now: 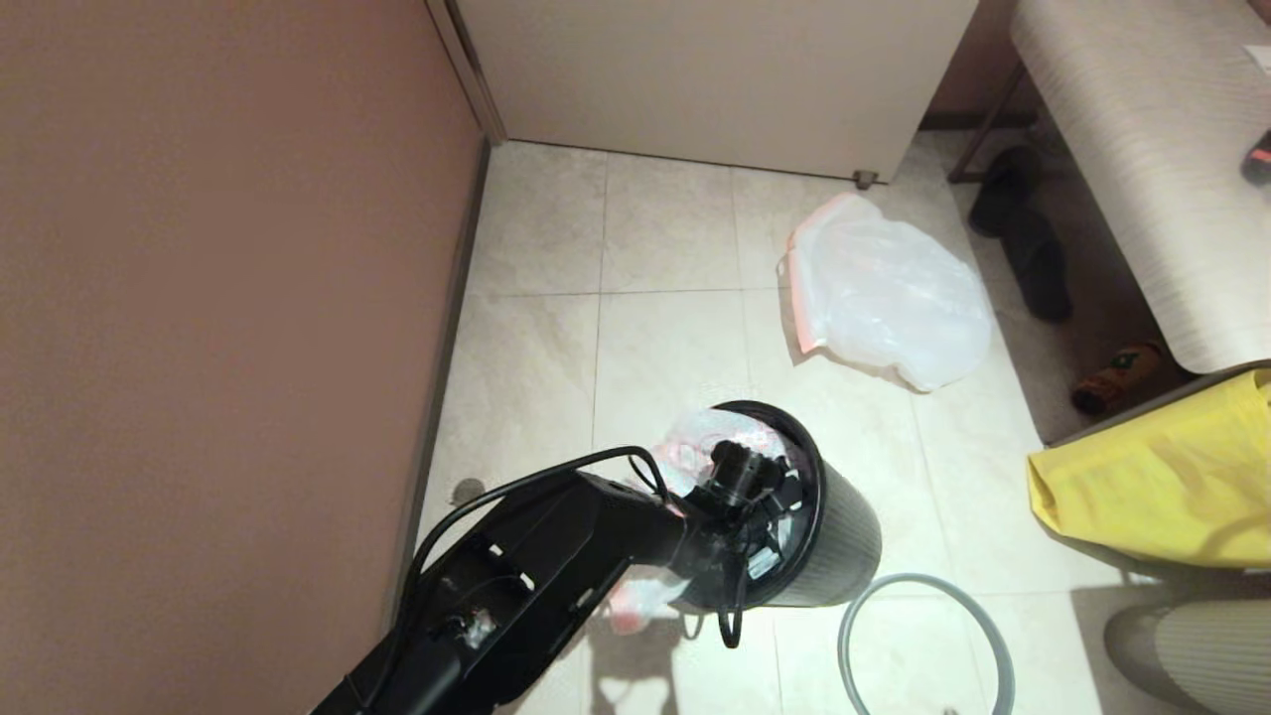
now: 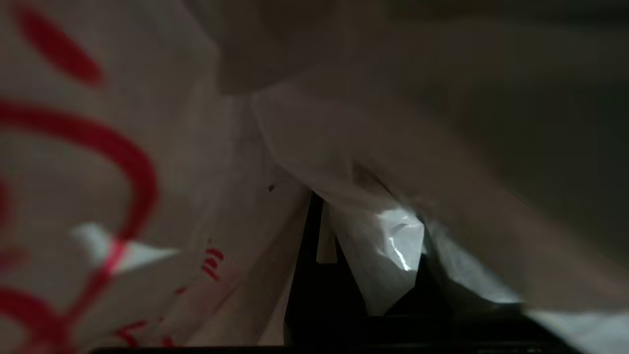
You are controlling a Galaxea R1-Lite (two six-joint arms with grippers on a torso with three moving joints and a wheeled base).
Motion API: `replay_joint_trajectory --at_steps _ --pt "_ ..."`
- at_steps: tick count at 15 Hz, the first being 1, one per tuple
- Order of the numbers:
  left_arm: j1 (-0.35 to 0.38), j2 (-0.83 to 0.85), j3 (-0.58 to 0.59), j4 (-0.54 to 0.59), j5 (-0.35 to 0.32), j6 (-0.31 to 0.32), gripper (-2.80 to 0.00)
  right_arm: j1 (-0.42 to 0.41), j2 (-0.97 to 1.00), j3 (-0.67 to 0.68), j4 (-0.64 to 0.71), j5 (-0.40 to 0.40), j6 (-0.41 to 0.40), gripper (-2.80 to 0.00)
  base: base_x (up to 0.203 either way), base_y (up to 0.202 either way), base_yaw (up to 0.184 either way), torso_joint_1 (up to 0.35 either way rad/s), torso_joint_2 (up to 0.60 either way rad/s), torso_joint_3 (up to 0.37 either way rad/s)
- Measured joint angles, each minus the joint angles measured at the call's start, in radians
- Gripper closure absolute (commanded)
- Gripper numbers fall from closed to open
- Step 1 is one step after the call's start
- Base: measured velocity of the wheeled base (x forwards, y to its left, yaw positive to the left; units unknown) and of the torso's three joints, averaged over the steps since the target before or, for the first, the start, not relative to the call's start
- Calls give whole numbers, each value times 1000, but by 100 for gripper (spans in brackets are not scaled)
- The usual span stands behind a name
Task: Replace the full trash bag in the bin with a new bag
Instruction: Put the new garbage bag on the trash can
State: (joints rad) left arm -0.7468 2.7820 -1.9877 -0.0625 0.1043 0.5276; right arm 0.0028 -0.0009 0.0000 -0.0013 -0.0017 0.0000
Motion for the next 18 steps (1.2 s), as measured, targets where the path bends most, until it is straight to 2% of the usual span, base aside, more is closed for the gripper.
replay_joint_trajectory --at_steps 2,8,14,15,18 --pt "-8 3 2 26 -3 18 0 0 0 0 0 0 0 0 0 0 0 0 0 0" --pt "-42 -11 1 -9 -9 16 0 0 0 0 0 0 0 0 0 0 0 0 0 0" --pt "-76 -3 0 -190 -10 2 0 0 0 0 0 0 0 0 0 0 0 0 0 0" --pt "-80 -6 1 -200 -8 -5 -280 0 0 0 0 0 0 0 0 0 0 0 0 0" --pt "-122 -27 2 -208 -6 -36 -280 0 0 0 0 0 0 0 0 0 0 0 0 0"
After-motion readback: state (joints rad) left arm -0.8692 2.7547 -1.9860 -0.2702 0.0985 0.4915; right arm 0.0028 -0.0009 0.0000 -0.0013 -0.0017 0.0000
